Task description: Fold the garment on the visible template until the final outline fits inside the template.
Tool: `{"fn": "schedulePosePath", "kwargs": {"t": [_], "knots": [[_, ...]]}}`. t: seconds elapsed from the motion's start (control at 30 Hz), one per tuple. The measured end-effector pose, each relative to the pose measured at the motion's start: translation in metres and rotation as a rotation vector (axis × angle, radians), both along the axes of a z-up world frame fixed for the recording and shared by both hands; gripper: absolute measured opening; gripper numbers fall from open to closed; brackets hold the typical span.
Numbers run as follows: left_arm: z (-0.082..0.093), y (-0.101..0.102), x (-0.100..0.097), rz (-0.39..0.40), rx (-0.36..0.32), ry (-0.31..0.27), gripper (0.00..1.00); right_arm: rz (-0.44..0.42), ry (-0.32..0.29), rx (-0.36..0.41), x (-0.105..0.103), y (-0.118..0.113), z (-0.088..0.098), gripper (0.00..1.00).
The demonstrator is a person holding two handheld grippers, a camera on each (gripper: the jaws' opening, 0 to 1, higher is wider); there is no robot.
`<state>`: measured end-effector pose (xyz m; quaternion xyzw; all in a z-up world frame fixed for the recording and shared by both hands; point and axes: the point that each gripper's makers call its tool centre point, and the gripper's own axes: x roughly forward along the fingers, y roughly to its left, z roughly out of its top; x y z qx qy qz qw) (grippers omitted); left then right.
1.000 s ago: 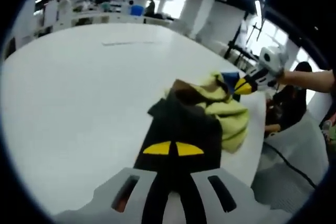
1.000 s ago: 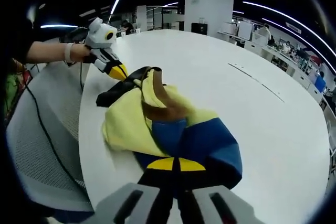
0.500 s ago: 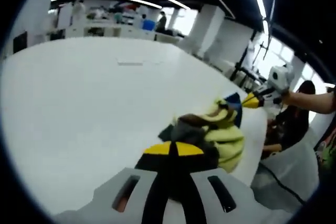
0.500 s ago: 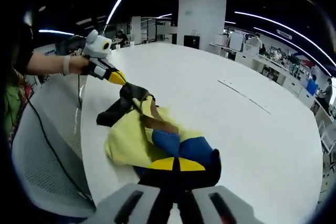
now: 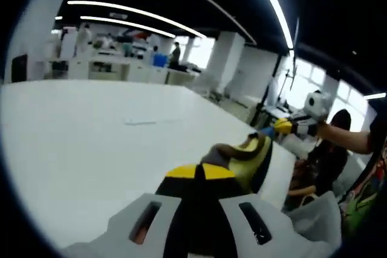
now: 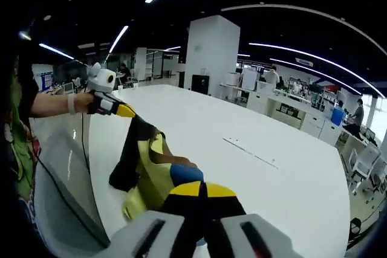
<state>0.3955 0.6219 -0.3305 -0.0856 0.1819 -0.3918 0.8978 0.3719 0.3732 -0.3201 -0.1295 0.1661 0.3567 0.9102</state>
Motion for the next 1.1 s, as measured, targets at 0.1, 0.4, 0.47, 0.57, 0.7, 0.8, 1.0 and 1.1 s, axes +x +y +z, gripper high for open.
{"fn": "schedulePosePath", "kwargs": {"t": [0.1,0.4,0.47,0.57,0.7,0.8,1.0,1.1], "knots": [[0.022,0.001,-0.004,0.003,-0.027,-0.04,0.0,-0.004,-0.034,0.014,-0.007,-0.001,0.02,0.0],[0.083,0.008,-0.007,0.016,-0.073,-0.162,0.0,0.001,-0.139,0.048,-0.023,0.005,0.074,0.0],[0.093,0.008,-0.007,0.013,-0.08,-0.192,0.0,0.009,-0.17,0.049,-0.025,0.007,0.085,0.0],[0.109,0.008,-0.006,0.014,-0.094,-0.225,0.0,0.004,-0.206,0.06,-0.026,0.006,0.104,0.0],[0.114,0.007,0.0,0.014,-0.098,-0.245,0.0,0.004,-0.226,0.071,-0.021,0.004,0.113,0.0],[0.106,0.007,0.009,0.025,-0.094,-0.241,0.0,-0.003,-0.217,0.077,-0.012,0.001,0.107,0.0],[0.083,0.002,0.038,0.049,-0.052,-0.208,0.0,-0.014,-0.164,0.05,0.019,0.0,0.077,0.0],[0.071,0.002,0.058,0.062,-0.027,-0.175,0.0,-0.012,-0.14,0.044,0.037,-0.002,0.065,0.0]]}}
